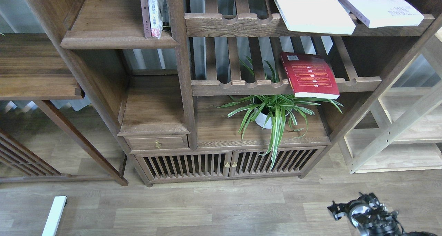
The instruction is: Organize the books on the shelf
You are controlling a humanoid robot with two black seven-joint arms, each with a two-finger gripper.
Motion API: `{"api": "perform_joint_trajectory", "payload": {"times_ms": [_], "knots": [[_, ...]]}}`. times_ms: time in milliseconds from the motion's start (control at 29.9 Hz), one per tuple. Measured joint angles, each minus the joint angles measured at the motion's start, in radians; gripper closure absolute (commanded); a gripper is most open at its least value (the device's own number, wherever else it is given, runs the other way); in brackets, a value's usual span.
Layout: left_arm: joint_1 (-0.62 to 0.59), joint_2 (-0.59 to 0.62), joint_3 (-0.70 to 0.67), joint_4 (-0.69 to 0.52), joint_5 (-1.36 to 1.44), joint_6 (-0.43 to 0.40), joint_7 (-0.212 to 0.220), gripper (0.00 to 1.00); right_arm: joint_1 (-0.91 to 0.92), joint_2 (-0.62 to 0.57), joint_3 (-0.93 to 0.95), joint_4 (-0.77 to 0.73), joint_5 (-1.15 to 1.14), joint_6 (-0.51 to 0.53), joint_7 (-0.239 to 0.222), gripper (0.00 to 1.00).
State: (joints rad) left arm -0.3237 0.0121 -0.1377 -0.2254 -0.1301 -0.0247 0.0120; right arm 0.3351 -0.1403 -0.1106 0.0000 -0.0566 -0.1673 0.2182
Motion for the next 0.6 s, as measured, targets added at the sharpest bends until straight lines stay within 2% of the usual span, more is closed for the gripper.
{"api": "perform_joint_trajectory", "payload": {"times_ms": [100, 267, 468, 602], "knots": [[-0.032, 0.012, 0.000, 0.000, 0.001, 0.004, 0.013, 0.01, 0.032, -0.007, 0.003, 0.000, 0.001, 0.000, 0.001, 0.00], [-0.047, 0.041, 0.012, -0.004, 0.013, -0.010, 0.059, 0.01, 0.070, -0.067, 0.003, 0.000, 0.002, 0.000, 0.002, 0.00], [-0.108, 0.101, 0.027, -0.003, 0.036, -0.004, 0.062, 0.00, 0.115, -0.128, -0.011, 0.000, -0.004, -0.004, 0.010, 0.00], [-0.166, 0.105, 0.029, -0.008, 0.038, -0.022, 0.055, 0.00, 0.150, -0.146, -0.031, 0.000, -0.053, 0.022, 0.033, 0.00]]}}
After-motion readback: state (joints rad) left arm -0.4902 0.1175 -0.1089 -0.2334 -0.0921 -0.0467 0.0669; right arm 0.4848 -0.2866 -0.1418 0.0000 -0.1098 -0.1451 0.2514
